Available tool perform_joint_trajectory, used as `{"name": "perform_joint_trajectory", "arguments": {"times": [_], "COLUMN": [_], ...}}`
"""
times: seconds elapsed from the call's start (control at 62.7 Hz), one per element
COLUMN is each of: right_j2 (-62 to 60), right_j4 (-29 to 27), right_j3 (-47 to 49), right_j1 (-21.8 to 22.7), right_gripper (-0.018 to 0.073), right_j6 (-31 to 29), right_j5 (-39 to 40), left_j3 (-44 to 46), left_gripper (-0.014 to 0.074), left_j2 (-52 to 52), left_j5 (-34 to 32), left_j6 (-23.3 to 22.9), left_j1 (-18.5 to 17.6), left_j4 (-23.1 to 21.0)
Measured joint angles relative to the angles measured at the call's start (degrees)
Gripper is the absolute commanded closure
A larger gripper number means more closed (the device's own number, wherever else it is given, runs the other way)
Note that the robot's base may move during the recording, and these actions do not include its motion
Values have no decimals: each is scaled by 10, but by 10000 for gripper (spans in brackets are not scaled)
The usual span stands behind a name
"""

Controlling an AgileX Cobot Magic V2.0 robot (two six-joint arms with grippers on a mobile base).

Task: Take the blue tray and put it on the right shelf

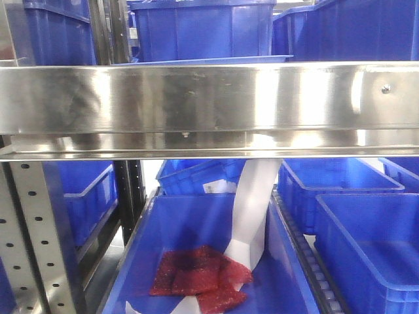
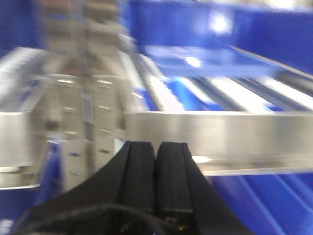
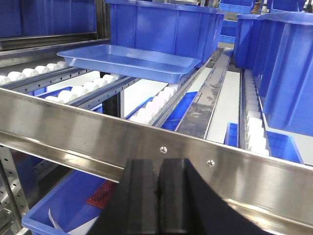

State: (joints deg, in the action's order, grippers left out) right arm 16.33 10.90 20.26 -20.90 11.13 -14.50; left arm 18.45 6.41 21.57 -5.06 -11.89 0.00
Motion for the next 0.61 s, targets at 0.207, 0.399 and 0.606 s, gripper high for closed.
{"name": "perform_joint_trajectory", "arguments": {"times": [0.207, 0.399, 0.606], "right_j2": [0, 0, 0], "right_j4": [0, 0, 0], "right_j3": [0, 0, 0], "right_j1": [0, 0, 0], "right_gripper": [508, 508, 508], "right_j6": [0, 0, 0], "right_j5": [0, 0, 0], "left_j3": [-144, -201, -201], "left_gripper": [645, 645, 645], "left_j2": [-69, -71, -71], "left_j5": [-96, -171, -176], "left_j6": [24, 25, 25], "left_j1": [95, 103, 103], "left_j4": [-47, -48, -49]}}
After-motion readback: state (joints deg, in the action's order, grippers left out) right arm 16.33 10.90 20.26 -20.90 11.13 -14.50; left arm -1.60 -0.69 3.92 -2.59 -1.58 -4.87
